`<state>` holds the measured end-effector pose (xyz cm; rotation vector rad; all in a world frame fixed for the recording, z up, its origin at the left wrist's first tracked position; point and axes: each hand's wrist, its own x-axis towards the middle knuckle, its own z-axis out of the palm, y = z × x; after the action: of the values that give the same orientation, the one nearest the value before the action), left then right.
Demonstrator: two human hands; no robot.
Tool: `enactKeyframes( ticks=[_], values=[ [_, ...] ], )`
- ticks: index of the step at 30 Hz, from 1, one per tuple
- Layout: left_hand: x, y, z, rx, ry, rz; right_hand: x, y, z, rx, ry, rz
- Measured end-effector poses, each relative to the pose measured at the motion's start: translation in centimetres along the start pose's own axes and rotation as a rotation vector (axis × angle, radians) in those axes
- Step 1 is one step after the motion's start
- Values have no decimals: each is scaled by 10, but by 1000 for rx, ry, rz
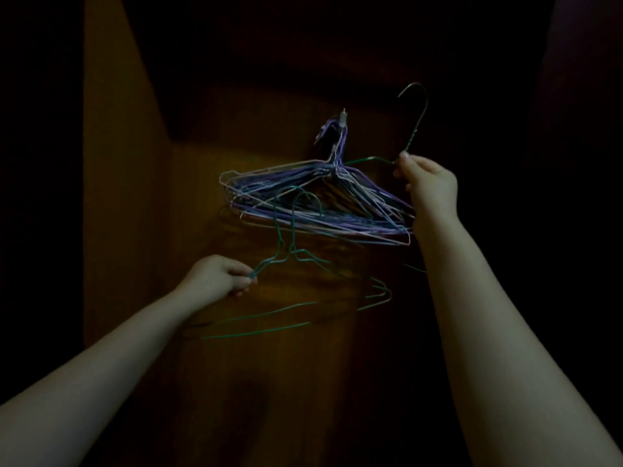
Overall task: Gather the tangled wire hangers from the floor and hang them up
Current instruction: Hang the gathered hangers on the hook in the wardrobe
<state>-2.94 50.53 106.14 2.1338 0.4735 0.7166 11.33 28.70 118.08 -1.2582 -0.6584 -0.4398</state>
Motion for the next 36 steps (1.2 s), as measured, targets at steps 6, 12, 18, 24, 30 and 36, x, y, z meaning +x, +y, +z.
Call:
enactKeyframes(
  ticks=[6,12,18,24,30,36],
  values=[
    [38,-9,0,23,-17,66,67,-3,53,-63,52,-28],
    [72,-9,-7,38,-46,126,102,27,91,-159,21,26],
    [89,-11,-10,8,-78,166,110,52,105,-247,20,54],
    [93,-11,-15,-1,-75,176,106,76,109,-426,-66,116],
    [83,-8,-18,-1,-49,145,98,83,107,-592,-7,63],
    [52,-3,-20,-16,-2,110,50,70,93,-577,222,0]
  ],
)
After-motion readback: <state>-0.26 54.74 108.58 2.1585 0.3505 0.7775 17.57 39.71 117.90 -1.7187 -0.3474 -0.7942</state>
